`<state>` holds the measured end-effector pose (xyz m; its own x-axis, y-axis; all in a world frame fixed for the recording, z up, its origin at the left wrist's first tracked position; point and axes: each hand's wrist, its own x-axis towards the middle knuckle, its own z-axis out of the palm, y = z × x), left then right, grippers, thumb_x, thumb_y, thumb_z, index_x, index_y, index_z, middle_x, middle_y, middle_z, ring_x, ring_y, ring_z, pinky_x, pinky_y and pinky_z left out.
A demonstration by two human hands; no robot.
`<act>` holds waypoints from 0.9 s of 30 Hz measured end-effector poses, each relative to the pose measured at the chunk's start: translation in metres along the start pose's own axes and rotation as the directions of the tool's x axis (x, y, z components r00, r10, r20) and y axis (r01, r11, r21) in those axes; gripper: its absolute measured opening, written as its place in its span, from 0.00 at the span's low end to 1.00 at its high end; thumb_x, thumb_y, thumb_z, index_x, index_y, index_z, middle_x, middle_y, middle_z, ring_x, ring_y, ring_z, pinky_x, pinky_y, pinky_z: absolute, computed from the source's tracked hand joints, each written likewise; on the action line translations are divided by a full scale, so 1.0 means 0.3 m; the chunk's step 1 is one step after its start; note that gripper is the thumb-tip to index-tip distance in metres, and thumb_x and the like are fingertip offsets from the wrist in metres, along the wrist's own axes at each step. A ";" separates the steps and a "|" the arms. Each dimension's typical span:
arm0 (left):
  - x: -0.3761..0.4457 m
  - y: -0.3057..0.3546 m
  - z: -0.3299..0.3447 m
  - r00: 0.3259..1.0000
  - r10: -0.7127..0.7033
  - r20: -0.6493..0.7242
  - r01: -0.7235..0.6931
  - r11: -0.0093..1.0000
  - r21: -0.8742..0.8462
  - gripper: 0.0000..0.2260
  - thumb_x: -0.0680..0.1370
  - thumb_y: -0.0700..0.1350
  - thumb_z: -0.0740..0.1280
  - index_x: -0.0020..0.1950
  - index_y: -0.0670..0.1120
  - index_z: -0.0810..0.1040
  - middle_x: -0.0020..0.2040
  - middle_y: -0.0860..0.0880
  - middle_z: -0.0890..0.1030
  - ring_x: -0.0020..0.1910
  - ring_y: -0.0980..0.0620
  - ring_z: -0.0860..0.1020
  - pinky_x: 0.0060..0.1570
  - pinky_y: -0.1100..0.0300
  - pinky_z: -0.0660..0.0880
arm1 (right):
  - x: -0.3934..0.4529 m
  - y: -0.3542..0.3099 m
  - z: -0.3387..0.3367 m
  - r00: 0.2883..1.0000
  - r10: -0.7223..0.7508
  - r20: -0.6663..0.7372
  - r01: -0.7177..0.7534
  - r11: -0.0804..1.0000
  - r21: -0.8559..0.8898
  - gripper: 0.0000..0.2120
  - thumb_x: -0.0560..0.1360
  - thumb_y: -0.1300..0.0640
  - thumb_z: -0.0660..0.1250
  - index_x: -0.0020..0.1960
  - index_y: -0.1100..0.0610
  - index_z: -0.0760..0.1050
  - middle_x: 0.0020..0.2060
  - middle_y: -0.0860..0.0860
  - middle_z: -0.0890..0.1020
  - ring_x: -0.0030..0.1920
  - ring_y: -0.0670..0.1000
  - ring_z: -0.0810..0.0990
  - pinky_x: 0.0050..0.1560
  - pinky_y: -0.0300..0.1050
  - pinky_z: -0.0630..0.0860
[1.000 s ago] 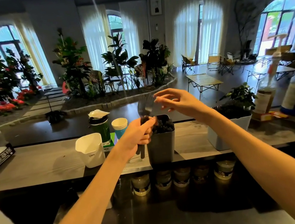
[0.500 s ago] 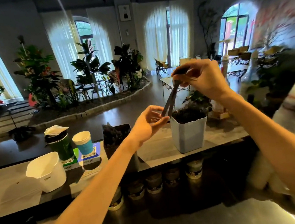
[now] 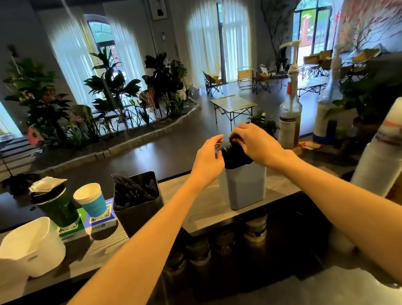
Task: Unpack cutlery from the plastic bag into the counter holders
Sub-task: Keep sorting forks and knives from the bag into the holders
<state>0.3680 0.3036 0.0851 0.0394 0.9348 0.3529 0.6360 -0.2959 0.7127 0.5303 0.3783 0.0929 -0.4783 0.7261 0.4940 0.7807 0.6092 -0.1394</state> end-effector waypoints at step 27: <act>-0.893 -0.182 0.089 0.883 -0.402 0.240 0.458 0.848 -0.266 0.08 0.83 0.44 0.64 0.52 0.41 0.80 0.41 0.44 0.84 0.39 0.47 0.83 0.43 0.53 0.81 | -0.926 -0.445 0.255 0.857 0.300 0.420 -0.515 0.458 0.724 0.11 0.84 0.57 0.60 0.49 0.58 0.79 0.39 0.53 0.85 0.38 0.49 0.86 0.41 0.47 0.83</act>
<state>0.3432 0.0746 -0.0647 -0.0364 0.9921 -0.1204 0.3523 0.1255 0.9274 0.5282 0.1199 -0.0913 -0.3445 0.9385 0.0214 0.3130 0.1364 -0.9399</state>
